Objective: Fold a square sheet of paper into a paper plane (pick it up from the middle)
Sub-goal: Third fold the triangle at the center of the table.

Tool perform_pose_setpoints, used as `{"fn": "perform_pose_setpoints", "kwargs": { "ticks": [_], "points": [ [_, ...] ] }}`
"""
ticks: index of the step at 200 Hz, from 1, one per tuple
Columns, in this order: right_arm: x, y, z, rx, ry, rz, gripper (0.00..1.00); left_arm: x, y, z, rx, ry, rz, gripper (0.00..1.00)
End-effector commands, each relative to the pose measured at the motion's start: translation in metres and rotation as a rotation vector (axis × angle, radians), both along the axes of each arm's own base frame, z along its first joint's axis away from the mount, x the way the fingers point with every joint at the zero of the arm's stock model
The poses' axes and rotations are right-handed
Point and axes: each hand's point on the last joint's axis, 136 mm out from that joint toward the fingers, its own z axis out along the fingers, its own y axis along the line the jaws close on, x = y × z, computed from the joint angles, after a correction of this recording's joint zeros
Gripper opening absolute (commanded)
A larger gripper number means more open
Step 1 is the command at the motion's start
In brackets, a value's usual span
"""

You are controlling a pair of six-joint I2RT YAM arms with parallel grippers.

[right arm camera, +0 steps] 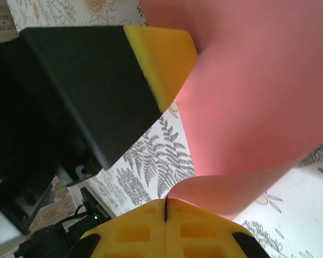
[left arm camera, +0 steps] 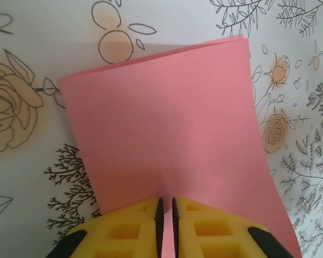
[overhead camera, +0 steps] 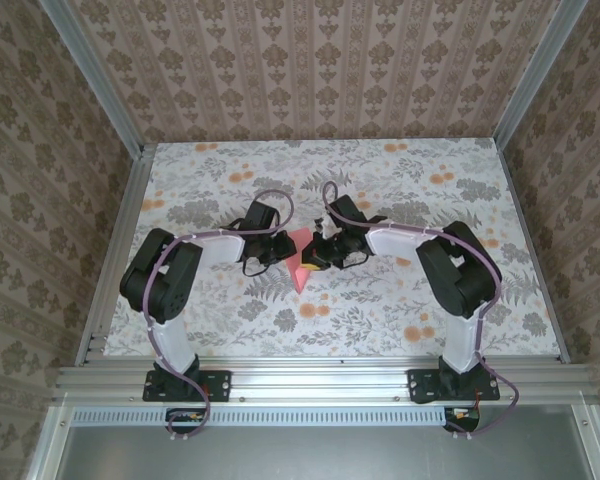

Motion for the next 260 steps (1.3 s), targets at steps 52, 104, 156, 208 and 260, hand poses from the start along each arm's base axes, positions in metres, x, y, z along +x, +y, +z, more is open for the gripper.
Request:
{"fn": "perform_pose_setpoints", "kwargs": {
  "ticks": [52, 104, 156, 208, 260],
  "points": [
    [0.002, 0.010, -0.012, -0.004, 0.023, 0.023, 0.06, -0.008, 0.002, -0.014, 0.036, 0.038, -0.016, 0.15],
    [0.004, 0.011, -0.021, -0.013, 0.033, 0.028, 0.07, -0.008, 0.001, -0.014, 0.034, 0.040, -0.018, 0.15],
    [0.004, 0.013, -0.026, -0.012, 0.038, 0.041, 0.07, -0.008, -0.001, -0.013, 0.033, 0.041, -0.024, 0.14],
    [0.006, 0.015, -0.031, -0.010, 0.042, 0.039, 0.08, -0.009, -0.002, -0.013, 0.032, 0.040, -0.027, 0.14],
    [0.007, 0.014, -0.038, -0.026, 0.048, 0.045, 0.08, -0.009, -0.003, -0.013, 0.034, 0.041, -0.030, 0.13]
  ]
}}
